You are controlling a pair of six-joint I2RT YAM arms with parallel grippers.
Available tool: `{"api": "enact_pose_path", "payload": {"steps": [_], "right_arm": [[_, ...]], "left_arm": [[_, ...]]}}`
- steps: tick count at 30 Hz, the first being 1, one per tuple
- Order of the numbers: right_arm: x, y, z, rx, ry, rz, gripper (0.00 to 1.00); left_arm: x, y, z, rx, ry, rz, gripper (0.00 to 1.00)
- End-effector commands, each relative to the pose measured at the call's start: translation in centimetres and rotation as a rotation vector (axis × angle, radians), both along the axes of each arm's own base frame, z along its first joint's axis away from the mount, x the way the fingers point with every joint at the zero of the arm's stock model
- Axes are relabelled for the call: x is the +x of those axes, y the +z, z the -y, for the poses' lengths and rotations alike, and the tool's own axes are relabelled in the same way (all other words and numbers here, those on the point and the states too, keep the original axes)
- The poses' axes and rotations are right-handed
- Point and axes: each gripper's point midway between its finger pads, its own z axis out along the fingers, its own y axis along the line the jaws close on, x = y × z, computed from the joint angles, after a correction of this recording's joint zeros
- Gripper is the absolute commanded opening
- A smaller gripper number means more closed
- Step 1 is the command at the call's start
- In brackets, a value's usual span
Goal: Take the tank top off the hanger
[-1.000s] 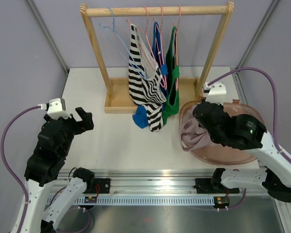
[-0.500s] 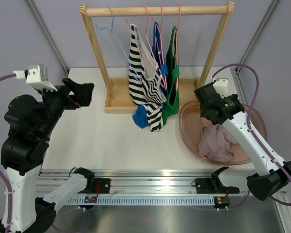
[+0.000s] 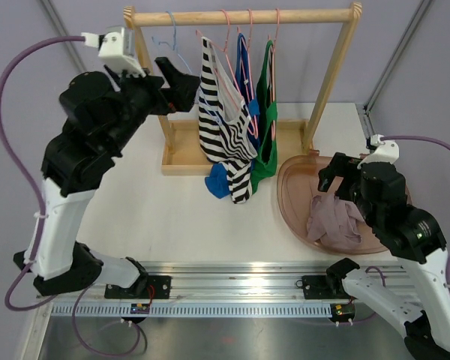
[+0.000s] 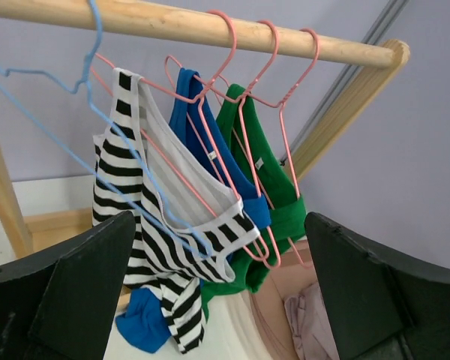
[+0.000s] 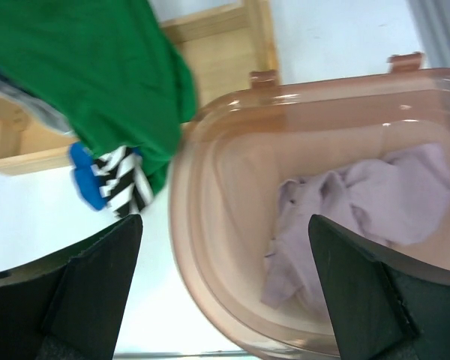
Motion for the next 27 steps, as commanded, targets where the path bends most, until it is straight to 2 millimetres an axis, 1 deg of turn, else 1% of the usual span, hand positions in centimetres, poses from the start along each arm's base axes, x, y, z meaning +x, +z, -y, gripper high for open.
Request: {"api": "enact_pose_path", "payload": {"steps": [1,2,3,4,5,6,7,8,9,10,11,12,13,15,17,19,20,21,22,23,25,26,27], "right_arm": [[0.0,0.6,-2.8,0.081,0.139,0.029,0.99],[-0.2,0.5,-2.9,0.082,0.148,0.024,0.99],[-0.3,0.5,-3.0,0.082,0.158,0.018,0.99],[-0.5,0.2,-3.0,0.077,0.162,0.003,1.0],[-0.5,0.1,-3.1,0.076,0.168,-0.004,0.99],[-0.8,0.1,-3.3,0.083,0.18,-0.005,0.99],[-0.9,0.0,-3.4,0.086,0.189,-0.007,1.0],[-1.0,0.0,-3.5,0.096,0.195,-0.004,1.0],[-1.4,0.0,-3.7,0.105,0.214,0.001,0.99],[-1.5,0.1,-3.8,0.112,0.221,0.005,0.99],[-1.6,0.1,-3.9,0.116,0.227,0.008,1.0],[-1.6,0.0,-3.9,0.116,0.231,0.006,0.99],[-1.8,0.2,-4.1,0.121,0.245,0.009,0.99],[-1.9,0.2,-4.2,0.125,0.255,0.008,0.99],[-2.0,0.2,-4.4,0.124,0.267,0.007,0.99],[-2.1,0.3,-4.5,0.124,0.273,0.008,0.99],[-2.0,0.3,-4.5,0.123,0.275,0.009,0.99],[-2.1,0.3,-4.5,0.121,0.28,0.008,0.99],[-2.1,0.3,-4.5,0.12,0.28,0.01,1.0],[-2.0,0.2,-4.6,0.118,0.282,0.007,0.99],[-2.0,0.1,-4.6,0.114,0.282,0.003,0.99],[-2.0,0.0,-4.6,0.114,0.282,0.001,0.99],[-2.0,0.0,-4.7,0.116,0.288,0.001,1.0]], "left_arm": [[3.1,0.8,2.2,0.03,0.067,0.053,0.99],[3.9,1.4,2.5,0.015,0.099,0.079,0.99],[4.9,0.8,4.0,0.031,0.098,0.076,0.99],[5.4,0.8,4.4,0.043,0.115,0.088,0.99],[6.1,1.2,4.3,0.033,0.156,0.103,0.99],[7.5,0.0,5.7,0.061,0.166,0.084,0.97],[7.8,0.6,5.5,0.056,0.189,0.098,0.93],[8.5,0.3,5.9,0.069,0.198,0.095,0.9],[9.7,-0.9,7.0,0.095,0.204,0.077,0.88],[10.4,-1.4,7.4,0.116,0.214,0.076,0.85],[10.7,-1.2,7.4,0.117,0.229,0.08,0.82],[11.1,-1.6,7.6,0.128,0.24,0.075,0.81],[12.1,-2.9,8.3,0.16,0.249,0.059,0.8],[13.0,-4.0,8.4,0.188,0.28,0.043,0.76],[14.1,-5.4,8.9,0.225,0.301,0.031,0.73],[14.6,-6.0,9.1,0.248,0.313,0.031,0.68],[15.2,-6.8,9.5,0.268,0.313,0.023,0.67],[15.4,-7.0,9.6,0.274,0.314,0.023,0.65],[15.8,-7.4,9.3,0.287,0.333,0.015,0.64],[16.1,-7.8,9.4,0.298,0.339,0.008,0.62],[16.8,-8.3,9.0,0.312,0.35,0.0,0.61],[17.7,-9.1,8.6,0.323,0.359,-0.017,0.61],[17.9,-9.3,8.5,0.316,0.354,-0.025,0.6]]}}
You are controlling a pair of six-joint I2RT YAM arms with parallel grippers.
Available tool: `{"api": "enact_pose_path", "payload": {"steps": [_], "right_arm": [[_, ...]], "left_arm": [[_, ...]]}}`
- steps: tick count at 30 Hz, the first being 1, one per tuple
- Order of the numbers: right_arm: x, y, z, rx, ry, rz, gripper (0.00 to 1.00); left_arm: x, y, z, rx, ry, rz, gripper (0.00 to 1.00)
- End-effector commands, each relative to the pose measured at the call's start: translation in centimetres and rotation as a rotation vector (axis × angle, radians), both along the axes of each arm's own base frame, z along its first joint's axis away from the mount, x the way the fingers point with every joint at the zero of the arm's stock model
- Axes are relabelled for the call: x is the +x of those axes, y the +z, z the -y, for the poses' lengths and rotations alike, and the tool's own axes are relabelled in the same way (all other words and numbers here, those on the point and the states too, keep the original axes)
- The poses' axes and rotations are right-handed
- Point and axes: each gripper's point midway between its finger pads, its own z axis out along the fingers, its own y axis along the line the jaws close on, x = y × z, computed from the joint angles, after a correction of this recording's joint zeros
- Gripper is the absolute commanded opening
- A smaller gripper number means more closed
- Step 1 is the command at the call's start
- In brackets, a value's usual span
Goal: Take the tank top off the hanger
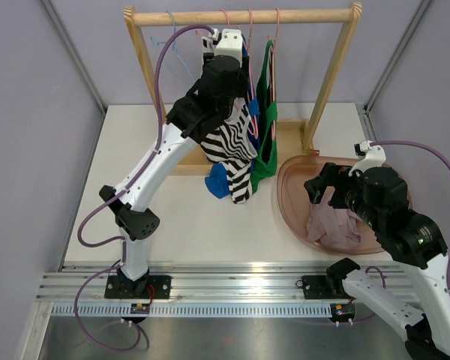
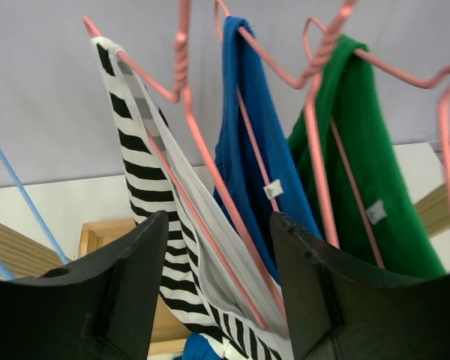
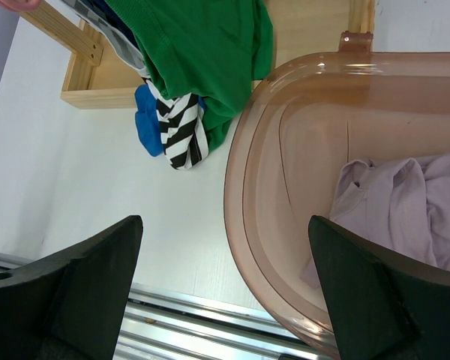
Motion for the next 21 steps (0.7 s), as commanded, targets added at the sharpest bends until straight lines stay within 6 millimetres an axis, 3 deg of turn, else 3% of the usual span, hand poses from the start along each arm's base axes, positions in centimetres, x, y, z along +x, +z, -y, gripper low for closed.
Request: {"api": "enact_pose_path", "payload": {"steps": [1,8,14,21], "right_arm": [[0.4,0.6,-0.5,0.0,0.029,0.03,1.0],[0.7,0.4,-0.7,-0.004,0.032,0.028,1.0],[0.8,0.2,-1.1,0.0,0.047,0.021,0.99],[0.7,0.3,-1.3,0.009,0.061,0.025,0.99]], "left_arm": [[1.6,1.8,-2.1,-0.041,0.064,0.044,0.54],[1.7,1.7,-3.5,-0.026,0.091,0.038,0.29],[0.5,4.0,-5.6,-0.052,0.116,0.076,0.02],[-3.0,9.5,-6.4,-0.164,0.013,0.166,0.0]]}}
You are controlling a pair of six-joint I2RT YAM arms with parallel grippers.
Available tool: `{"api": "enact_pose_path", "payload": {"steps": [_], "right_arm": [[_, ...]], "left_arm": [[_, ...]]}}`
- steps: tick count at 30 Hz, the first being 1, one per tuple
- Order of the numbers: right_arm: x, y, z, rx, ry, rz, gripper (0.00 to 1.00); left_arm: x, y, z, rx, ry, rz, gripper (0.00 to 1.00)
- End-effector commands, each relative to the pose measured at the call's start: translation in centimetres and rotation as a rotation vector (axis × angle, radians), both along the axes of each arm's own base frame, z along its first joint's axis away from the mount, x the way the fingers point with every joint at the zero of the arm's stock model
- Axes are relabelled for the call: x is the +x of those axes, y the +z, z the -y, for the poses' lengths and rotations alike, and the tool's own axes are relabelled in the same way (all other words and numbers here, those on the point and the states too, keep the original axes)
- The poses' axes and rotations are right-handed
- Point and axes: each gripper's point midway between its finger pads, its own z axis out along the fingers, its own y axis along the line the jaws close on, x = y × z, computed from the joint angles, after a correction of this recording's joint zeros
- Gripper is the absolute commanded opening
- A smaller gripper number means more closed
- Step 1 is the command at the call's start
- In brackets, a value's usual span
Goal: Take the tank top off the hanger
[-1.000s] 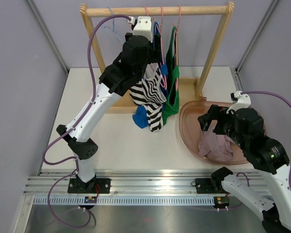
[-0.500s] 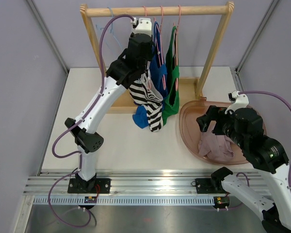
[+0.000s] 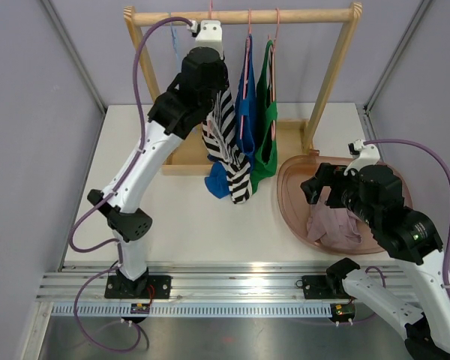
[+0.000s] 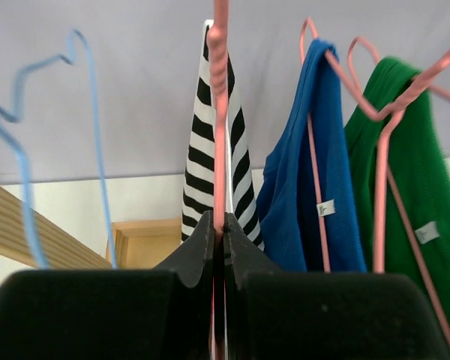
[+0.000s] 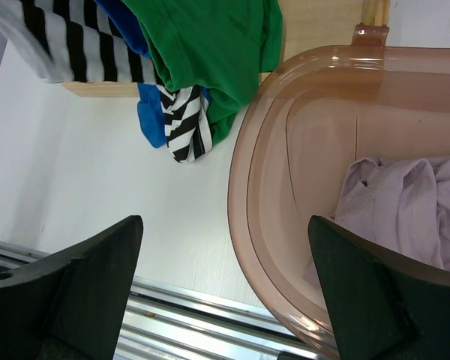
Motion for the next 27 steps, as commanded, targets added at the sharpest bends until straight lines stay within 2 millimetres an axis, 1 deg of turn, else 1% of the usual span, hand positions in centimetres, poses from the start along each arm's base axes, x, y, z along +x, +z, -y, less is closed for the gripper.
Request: {"api": "enact_pose_path", "payload": {"steps": [1,2,3,5,6,7,9,10,11,13,14,15,16,17,18,19,20,21,22,23,24,25,26,27], "right_arm": [[0.6,1.0,-0.6,0.019,0.025,0.044,0.98],[0.6,1.1,-0.7,0.021,0.025,0.046,0.98],[0.6,1.0,-0.7,0.024,0.029,0.045,0.98],[0.5,1.0,-0.8,0.028,0.033,0.043,0.98],[0.5,1.1,-0.9,0.032,0.034,0.045,0.98],[0.5,1.1,-0.9,0.033,0.036,0.044,0.98],[0.5,1.2,-1.0,0.039,0.04,0.049,0.99],[0.4,1.3,-1.1,0.042,0.044,0.052,0.99],[0.4,1.4,-1.1,0.046,0.046,0.053,0.99],[0.4,1.6,-1.5,0.06,0.066,0.061,0.99],[0.3,1.7,-1.7,0.066,0.073,0.064,0.99],[0.4,1.8,-2.1,0.078,0.087,0.068,0.99],[0.4,1.8,-2.3,0.087,0.093,0.065,0.99],[0.3,1.6,-2.7,0.096,0.115,0.059,0.99],[0.3,1.9,-3.3,0.115,0.144,0.069,0.99],[0.2,2.1,-3.8,0.13,0.165,0.073,0.99],[-0.2,1.7,-4.8,0.151,0.223,0.061,0.99],[-0.2,2.3,-5.5,0.18,0.257,0.09,1.0],[-0.4,2.5,-6.2,0.206,0.292,0.094,1.0],[-1.0,1.9,-7.5,0.237,0.365,0.072,0.99],[-0.9,2.8,-8.4,0.274,0.407,0.107,0.99],[-1.1,2.9,-9.2,0.324,0.438,0.099,0.99],[-1.6,1.6,-10.4,0.361,0.501,0.054,1.0],[-1.4,2.7,-11.4,0.434,0.529,0.08,1.0]], "left_arm": [[-4.2,8.9,-2.5,-0.174,-0.056,0.176,0.0],[-4.7,9.4,-2.7,-0.185,-0.066,0.183,0.0],[-5.6,10.5,-3.2,-0.21,-0.079,0.201,0.0],[-6.6,11.3,-3.2,-0.227,-0.117,0.21,0.0],[-7.0,11.4,-3.3,-0.234,-0.128,0.207,0.0],[-8.0,11.7,-3.5,-0.247,-0.149,0.201,0.0],[-8.9,11.3,-3.6,-0.254,-0.177,0.179,0.0],[-10.2,11.7,-3.8,-0.276,-0.21,0.173,0.0],[-10.4,10.2,-3.6,-0.266,-0.224,0.133,0.0],[-11.6,8.9,-3.3,-0.286,-0.269,0.089,0.0],[-12.8,7.9,-3.9,-0.29,-0.277,0.068,0.0],[-13.3,6.9,-3.8,-0.301,-0.291,0.045,0.0],[-14.2,6.7,-3.8,-0.318,-0.321,0.043,0.0],[-15.2,4.7,-4.2,-0.314,-0.333,0.01,0.0],[-16.0,4.6,-4.3,-0.334,-0.356,0.015,0.0],[-16.8,3.8,-4.1,-0.338,-0.392,-0.002,0.0],[-18.3,3.7,-4.9,-0.354,-0.405,0.003,0.0],[-18.4,1.2,-4.7,-0.344,-0.407,-0.05,0.0],[-19.0,-0.1,-4.6,-0.343,-0.426,-0.082,0.0],[-20.5,-0.2,-5.4,-0.361,-0.439,-0.074,0.0],[-20.7,-3.6,-5.2,-0.346,-0.433,-0.143,0.0],[-21.3,-4.7,-5.4,-0.355,-0.437,-0.16,0.0],[-21.9,-5.7,-5.6,-0.365,-0.444,-0.176,0.0],[-23.1,-8.3,-5.7,-0.384,-0.467,-0.217,0.0]]}}
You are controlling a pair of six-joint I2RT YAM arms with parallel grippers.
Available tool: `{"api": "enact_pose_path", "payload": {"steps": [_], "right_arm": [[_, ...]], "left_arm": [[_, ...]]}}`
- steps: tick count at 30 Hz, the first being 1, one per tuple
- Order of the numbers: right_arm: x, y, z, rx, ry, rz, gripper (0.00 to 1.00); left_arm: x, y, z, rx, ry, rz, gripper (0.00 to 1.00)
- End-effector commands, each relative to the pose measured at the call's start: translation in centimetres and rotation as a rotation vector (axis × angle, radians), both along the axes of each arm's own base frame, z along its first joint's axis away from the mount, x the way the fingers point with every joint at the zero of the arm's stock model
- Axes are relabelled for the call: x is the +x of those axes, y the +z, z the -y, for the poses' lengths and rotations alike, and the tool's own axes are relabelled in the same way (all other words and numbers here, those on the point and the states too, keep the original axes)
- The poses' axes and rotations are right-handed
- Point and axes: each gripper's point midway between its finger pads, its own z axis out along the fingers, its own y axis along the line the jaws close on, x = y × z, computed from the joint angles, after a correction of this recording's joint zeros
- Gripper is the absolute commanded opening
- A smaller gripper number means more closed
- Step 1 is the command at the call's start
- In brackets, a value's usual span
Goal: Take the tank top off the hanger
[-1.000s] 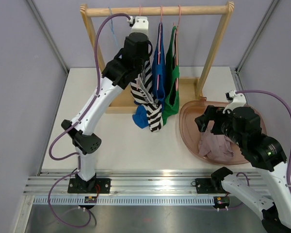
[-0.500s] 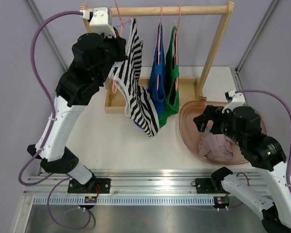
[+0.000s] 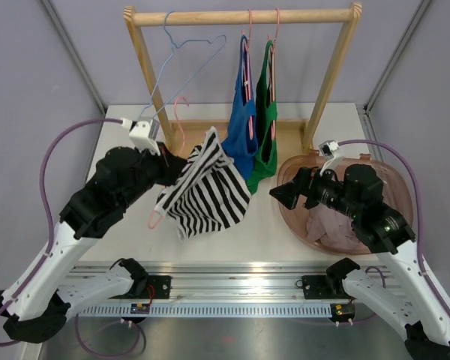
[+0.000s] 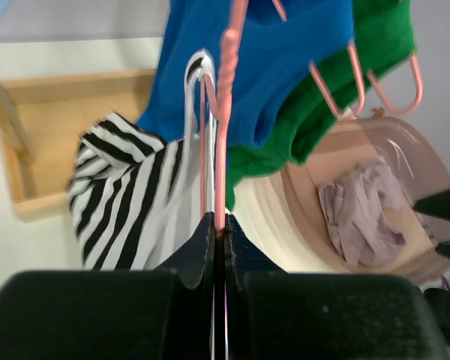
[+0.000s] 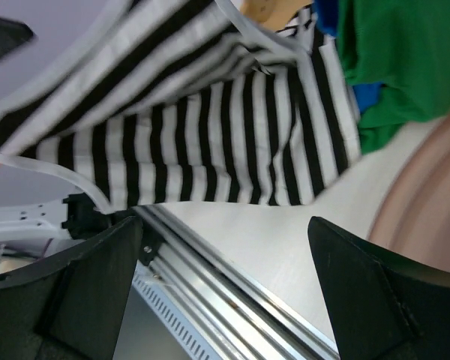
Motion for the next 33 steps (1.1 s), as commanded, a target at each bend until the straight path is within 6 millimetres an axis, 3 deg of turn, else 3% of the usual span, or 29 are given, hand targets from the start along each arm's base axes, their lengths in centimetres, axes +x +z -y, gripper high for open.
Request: {"api": "enact_pose_path", "payload": {"steps": [1,2,3,5,6,7,10,11,13,14,15,19,21,22,29,33], "right_arm": [[-1.1,2.8,-4.6,0.24,0.226,0.04,0.99],[-1.2,0.7,-5.5,0.265,0.275,-0.021,0.99],[-0.9,1.9,-6.2,0.342,0.289,0.003,0.99],[-0.1,-0.1,-7.1,0.376,0.284,-0.027,1.0],[0.3,0.2,-7.4,0.398,0.273,-0.003,0.99],[0.8,-0.4,-7.6,0.393,0.25,-0.005,0.99],[1.6,-2.3,-9.1,0.35,0.195,-0.011,0.99],[2.2,-3.0,-9.8,0.327,0.167,-0.013,1.0],[1.8,-3.5,-11.5,0.284,0.159,0.003,1.0],[2.0,-4.7,-12.3,0.247,0.153,-0.009,0.99],[1.3,-5.2,-13.4,0.221,0.174,-0.005,1.0],[1.9,-7.1,-15.2,0.105,0.124,0.013,0.99],[2.9,-8.1,-15.4,0.034,0.074,0.022,0.96],[3.0,-8.5,-15.5,0.011,0.064,0.021,0.88],[5.2,-10.4,-13.1,-0.152,-0.102,0.033,0.66],[5.4,-10.9,-12.2,-0.196,-0.129,0.038,0.64]], "left_arm": [[-3.2,-2.6,1.0,-0.131,-0.108,-0.043,0.0],[-3.9,-4.0,1.2,-0.141,-0.133,-0.07,0.0],[-5.5,-5.7,1.7,-0.189,-0.198,-0.094,0.0],[-7.0,-7.2,2.2,-0.244,-0.254,-0.115,0.0],[-7.8,-7.0,2.6,-0.302,-0.287,-0.124,0.0],[-8.5,-8.6,2.2,-0.321,-0.291,-0.137,0.0],[-9.9,-9.1,1.8,-0.412,-0.302,-0.151,0.0],[-10.1,-10.6,1.9,-0.415,-0.304,-0.179,0.0],[-11.0,-11.1,1.9,-0.456,-0.328,-0.2,0.0],[-11.1,-12.4,2.1,-0.464,-0.327,-0.235,0.0],[-11.4,-12.5,2.2,-0.477,-0.341,-0.238,0.0],[-12.0,-13.1,2.4,-0.526,-0.363,-0.254,0.0],[-12.4,-12.7,2.6,-0.549,-0.388,-0.251,0.0],[-12.4,-12.6,2.6,-0.549,-0.388,-0.251,0.0],[-12.2,-12.0,1.9,-0.509,-0.361,-0.229,0.0],[-11.7,-12.1,1.8,-0.49,-0.334,-0.229,0.0]]}}
